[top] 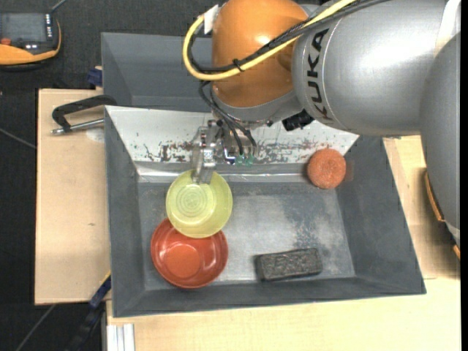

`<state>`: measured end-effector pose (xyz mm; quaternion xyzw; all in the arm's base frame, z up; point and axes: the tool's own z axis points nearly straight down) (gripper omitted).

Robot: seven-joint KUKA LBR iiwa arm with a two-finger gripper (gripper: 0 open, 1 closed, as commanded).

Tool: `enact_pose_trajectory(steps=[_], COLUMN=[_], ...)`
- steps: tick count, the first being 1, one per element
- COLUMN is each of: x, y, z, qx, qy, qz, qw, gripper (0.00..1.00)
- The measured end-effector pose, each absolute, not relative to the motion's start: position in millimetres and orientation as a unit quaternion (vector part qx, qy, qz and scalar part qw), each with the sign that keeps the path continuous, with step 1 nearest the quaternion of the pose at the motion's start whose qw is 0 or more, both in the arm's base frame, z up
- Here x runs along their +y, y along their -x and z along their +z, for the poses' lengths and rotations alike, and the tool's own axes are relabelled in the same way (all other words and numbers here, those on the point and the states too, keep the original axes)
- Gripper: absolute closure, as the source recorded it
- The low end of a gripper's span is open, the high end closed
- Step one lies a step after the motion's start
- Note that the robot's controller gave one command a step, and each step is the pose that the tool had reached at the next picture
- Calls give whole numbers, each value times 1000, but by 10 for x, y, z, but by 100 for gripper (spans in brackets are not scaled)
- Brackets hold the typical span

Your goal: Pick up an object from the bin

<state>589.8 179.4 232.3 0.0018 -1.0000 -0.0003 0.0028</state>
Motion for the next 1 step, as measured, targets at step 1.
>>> enact_pose_trajectory(steps=[1], x=[1936], y=[-5885], z=[1357], qx=[-989], qy=[-146], qz=[-2], qw=[2], gripper=[0])
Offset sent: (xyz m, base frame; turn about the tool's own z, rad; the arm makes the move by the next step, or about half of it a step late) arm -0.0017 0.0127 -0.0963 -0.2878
